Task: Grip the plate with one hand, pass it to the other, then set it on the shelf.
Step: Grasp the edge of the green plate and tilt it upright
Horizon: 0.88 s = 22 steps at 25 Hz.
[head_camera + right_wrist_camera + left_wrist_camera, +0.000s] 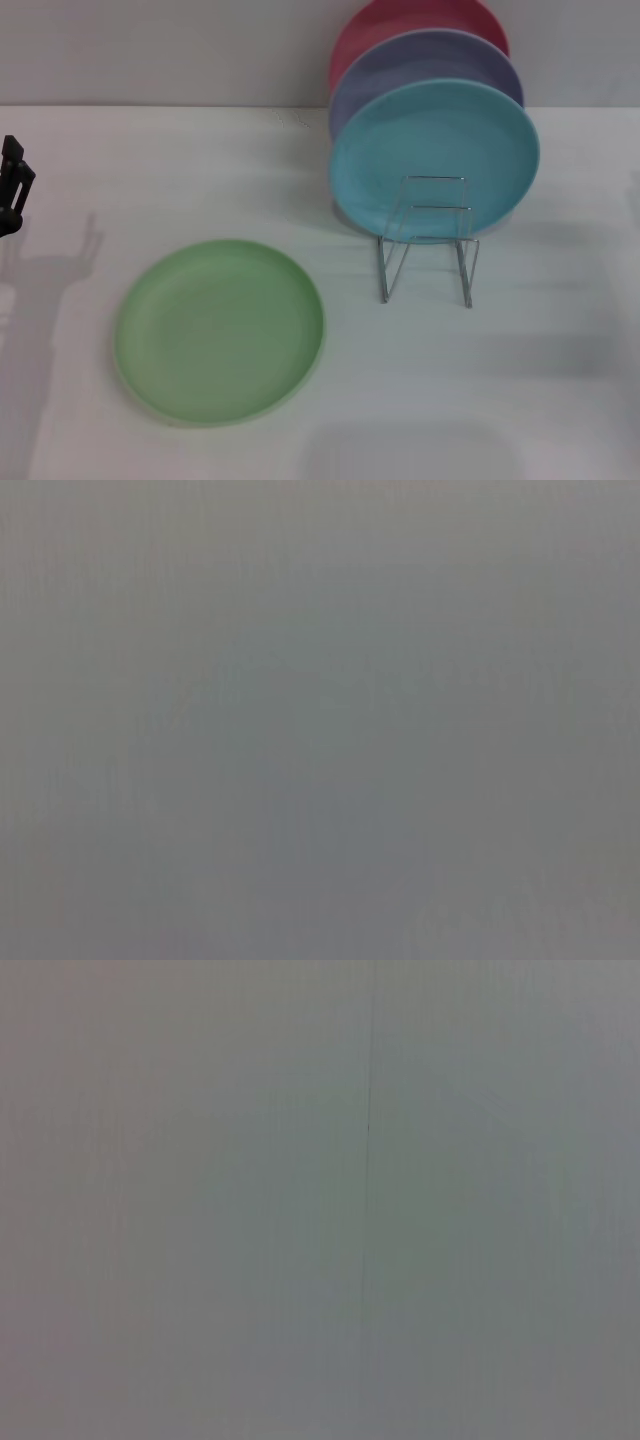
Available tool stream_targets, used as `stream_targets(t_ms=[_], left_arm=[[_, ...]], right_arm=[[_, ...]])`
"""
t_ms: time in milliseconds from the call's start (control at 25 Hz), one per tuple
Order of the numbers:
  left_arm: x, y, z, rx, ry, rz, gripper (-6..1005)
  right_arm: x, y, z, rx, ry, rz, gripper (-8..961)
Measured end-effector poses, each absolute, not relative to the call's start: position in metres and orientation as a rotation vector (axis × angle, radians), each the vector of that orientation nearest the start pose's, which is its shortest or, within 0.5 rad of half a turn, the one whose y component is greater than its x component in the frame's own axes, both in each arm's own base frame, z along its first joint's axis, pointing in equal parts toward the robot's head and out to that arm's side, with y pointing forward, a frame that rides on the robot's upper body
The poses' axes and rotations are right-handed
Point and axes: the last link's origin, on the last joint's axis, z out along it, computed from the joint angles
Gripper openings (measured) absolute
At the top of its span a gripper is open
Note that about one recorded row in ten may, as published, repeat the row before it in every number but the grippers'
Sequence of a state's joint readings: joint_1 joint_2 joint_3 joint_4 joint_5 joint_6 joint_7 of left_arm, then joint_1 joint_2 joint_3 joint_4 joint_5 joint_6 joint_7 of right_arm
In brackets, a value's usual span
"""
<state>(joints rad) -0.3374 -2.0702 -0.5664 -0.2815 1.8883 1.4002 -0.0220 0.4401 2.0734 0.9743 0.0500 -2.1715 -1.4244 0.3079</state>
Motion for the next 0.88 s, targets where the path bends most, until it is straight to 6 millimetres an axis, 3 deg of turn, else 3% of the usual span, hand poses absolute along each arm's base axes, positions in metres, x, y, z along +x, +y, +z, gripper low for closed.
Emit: stream_targets(t_ms=[880], left_arm=[[-0.3178, 0.2988, 0.0049, -1.393, -0.418, -0.818, 823]], right_arm=[[0.3434, 0.3209, 0.0408, -1.279, 0.553, 0.887, 665]])
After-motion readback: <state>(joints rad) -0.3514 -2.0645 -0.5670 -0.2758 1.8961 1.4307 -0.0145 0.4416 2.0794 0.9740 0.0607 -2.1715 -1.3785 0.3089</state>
